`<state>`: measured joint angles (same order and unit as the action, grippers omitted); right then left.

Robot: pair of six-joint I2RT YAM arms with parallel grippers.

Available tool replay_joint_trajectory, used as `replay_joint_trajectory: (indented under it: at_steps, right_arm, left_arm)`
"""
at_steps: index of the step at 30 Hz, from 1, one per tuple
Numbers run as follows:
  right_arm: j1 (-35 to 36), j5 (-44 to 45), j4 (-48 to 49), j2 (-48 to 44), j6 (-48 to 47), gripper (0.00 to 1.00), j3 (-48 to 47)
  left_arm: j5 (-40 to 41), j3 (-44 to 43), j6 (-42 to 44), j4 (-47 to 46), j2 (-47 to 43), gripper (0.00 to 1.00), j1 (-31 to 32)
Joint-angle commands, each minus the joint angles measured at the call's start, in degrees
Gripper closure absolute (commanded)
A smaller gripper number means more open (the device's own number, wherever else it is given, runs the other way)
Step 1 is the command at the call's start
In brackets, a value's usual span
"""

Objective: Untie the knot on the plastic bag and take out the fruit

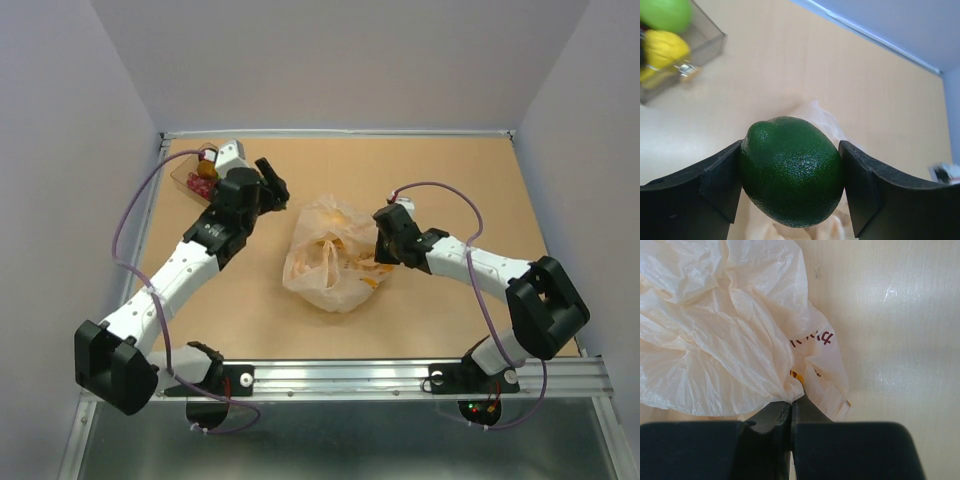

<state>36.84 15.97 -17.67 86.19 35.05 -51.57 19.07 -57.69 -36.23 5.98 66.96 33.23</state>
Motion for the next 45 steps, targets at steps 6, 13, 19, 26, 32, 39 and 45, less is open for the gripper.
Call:
replay_joint_trajectory:
  at_steps: [6,13,19,26,32,39,45]
  right_arm:
    - [0.5,-1.3,1.5,-4.4,-2.1,1.00,0.5]
    - [0.5,-3.7,1.5,-5.7,-4.0,0.99,-1.0]
    - [0.5,-4.5,1.5,-6.0,-4.6,1.00,-2.3]
    - [0.5,-5.0,1.6,-5.9,-4.9,0.99,-2.4]
    - [0.4,-4.8,1.5,-5.2,-5.6,1.00,-3.2]
    - [0.5,-3.6,1.5,-5.6,-7.4,1.00,-4.6]
    - [0.5,-2.9,1.4,-5.7,-9.7,0.99,-6.3]
  left_arm:
    - [-2.8,-11.6,7.7,-1.9,14.8,0.50,-23.5]
    - [-5.0,-30.4,10.0,0.5,36.5,0.44,-34.8]
    - [-4.7,-40.7,11.5,4.3,48.5,0.34,-37.8]
    - [-4.0,-39.7,12.3,5.2,49.4,0.03,-38.8]
    - [-4.3,-37.6,12.4,5.9,47.0,0.01,-39.0]
    - [-3.3,-35.7,12.0,9.0,41.3,0.01,-39.1]
    - [-2.6,-33.1,12.2,11.3,37.3,0.01,-39.1]
